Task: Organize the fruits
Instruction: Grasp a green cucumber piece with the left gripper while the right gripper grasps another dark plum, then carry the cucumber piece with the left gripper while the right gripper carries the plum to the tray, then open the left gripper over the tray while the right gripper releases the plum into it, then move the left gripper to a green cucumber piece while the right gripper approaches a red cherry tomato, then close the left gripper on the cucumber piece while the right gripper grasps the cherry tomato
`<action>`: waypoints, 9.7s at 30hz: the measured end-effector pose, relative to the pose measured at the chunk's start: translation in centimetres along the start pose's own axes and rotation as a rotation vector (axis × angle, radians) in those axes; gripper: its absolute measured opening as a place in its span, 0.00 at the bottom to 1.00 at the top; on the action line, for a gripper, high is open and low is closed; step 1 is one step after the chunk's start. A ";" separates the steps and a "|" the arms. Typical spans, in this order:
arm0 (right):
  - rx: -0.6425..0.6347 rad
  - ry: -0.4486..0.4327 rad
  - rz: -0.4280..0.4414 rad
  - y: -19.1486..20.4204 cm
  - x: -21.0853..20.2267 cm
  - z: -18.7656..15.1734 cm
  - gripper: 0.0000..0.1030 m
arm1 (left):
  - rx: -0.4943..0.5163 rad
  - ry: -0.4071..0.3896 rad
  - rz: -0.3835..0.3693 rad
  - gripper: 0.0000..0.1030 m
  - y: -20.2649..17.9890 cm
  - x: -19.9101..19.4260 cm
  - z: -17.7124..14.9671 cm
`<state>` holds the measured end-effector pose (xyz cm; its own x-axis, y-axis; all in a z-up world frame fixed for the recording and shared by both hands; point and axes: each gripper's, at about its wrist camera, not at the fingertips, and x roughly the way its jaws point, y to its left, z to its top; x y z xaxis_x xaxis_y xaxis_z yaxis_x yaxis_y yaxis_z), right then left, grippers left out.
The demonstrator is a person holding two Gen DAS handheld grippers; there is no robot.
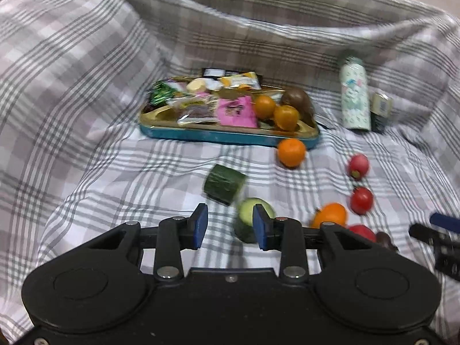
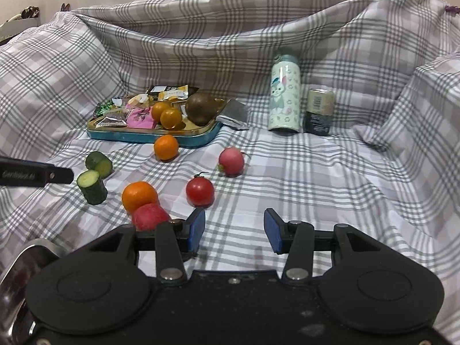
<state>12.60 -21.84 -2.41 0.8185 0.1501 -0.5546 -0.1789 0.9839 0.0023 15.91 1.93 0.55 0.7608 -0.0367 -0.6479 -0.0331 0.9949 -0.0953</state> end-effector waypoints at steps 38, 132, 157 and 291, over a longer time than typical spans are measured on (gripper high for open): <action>-0.176 0.132 0.161 2.9 2.5 -0.6 0.47 | 0.057 0.052 -0.092 0.40 -2.2 2.5 0.1; 0.061 0.184 0.106 4.1 -12.5 -5.9 0.43 | 0.063 0.236 -0.061 0.43 -1.4 -10.4 -9.4; -0.004 0.292 0.120 6.7 -11.3 -8.1 0.44 | 0.110 0.241 -0.068 0.44 -2.4 -10.3 -10.8; 0.014 0.131 0.050 1.6 9.4 3.2 0.45 | 0.124 -0.045 -0.086 0.50 0.9 4.9 2.3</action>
<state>21.75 -18.57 -5.00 0.7305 0.1862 -0.6570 -0.2094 0.9768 0.0440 21.11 2.88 -1.03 0.7857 -0.1213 -0.6066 0.1120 0.9923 -0.0534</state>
